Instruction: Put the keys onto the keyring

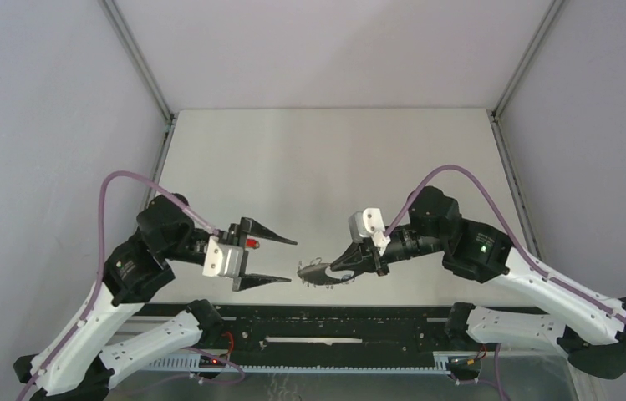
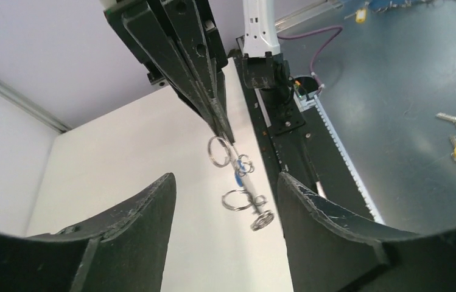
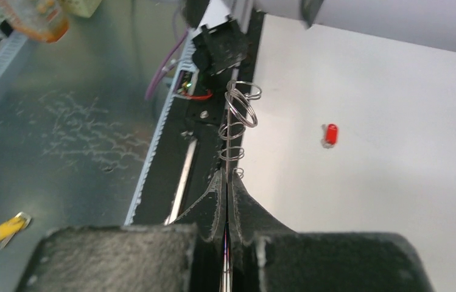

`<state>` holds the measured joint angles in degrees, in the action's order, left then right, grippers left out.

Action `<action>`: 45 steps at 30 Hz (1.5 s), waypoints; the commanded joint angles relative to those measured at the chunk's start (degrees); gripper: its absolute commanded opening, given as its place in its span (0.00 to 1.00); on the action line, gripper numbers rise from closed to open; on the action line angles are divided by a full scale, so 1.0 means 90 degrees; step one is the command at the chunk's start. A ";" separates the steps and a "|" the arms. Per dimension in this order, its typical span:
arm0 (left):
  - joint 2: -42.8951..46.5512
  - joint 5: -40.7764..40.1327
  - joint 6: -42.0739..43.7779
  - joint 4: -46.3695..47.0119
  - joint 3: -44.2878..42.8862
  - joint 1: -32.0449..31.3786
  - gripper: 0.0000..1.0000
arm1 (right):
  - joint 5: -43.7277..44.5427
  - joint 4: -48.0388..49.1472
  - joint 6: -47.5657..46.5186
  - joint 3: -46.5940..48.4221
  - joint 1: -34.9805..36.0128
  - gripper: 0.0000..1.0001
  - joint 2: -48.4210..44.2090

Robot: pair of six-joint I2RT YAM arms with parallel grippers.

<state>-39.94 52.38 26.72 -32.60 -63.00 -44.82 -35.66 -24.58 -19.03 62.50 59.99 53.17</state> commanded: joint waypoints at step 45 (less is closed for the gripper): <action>-0.0298 0.0537 0.0719 -0.0399 0.0123 -0.0909 0.32 | -0.3071 -0.0445 0.0299 0.1383 -0.0487 0.00 0.2061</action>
<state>-43.03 55.40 34.83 -38.41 -62.33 -52.64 -65.10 -29.06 -16.51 72.62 57.41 71.77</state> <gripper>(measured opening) 0.319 0.007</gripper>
